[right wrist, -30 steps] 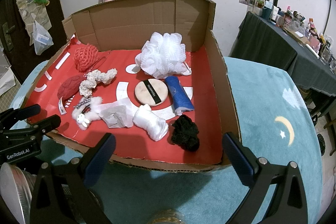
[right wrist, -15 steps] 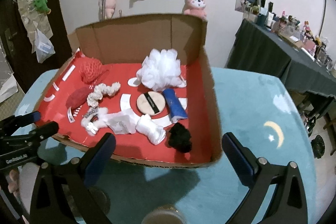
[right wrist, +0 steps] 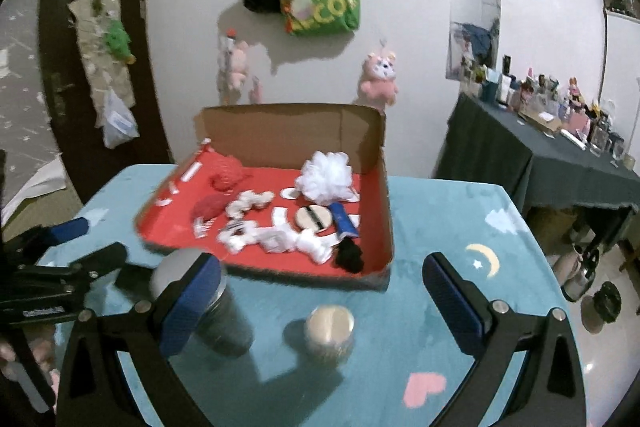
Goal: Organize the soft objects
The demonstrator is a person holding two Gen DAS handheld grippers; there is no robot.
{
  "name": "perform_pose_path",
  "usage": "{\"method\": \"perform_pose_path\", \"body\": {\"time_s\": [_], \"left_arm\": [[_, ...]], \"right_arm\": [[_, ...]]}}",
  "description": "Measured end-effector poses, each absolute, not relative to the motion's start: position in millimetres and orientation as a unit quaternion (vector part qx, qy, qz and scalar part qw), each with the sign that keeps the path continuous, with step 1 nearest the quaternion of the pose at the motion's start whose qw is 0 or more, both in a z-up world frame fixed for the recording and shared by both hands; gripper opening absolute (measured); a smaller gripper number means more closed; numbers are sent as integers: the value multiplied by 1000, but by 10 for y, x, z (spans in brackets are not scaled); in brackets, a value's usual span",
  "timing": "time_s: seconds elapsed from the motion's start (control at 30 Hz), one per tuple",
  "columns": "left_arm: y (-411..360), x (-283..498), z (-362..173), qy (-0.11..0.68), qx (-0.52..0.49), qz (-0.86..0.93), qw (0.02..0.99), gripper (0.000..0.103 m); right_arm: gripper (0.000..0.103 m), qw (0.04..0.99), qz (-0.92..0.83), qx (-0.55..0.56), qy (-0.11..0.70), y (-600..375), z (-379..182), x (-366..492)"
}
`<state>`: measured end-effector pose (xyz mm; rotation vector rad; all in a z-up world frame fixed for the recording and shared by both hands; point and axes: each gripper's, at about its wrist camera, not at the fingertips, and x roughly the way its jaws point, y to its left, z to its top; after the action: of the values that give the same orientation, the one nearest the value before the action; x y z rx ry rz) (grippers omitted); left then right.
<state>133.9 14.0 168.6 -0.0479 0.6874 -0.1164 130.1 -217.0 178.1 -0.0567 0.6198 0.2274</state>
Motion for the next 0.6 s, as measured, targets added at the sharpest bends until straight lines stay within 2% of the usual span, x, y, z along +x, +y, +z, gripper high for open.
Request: {"method": "perform_pose_path", "body": {"time_s": [0.23, 0.6], "left_arm": [[13, 849, 1469, 337, -25, -66, 939, 98], [-118, 841, 702, 408, -16, -50, 912, 98]], "right_arm": [[103, 943, 126, -21, 306, -2137, 1527, 826], [103, 913, 97, -21, 396, -2166, 529, 900]]}}
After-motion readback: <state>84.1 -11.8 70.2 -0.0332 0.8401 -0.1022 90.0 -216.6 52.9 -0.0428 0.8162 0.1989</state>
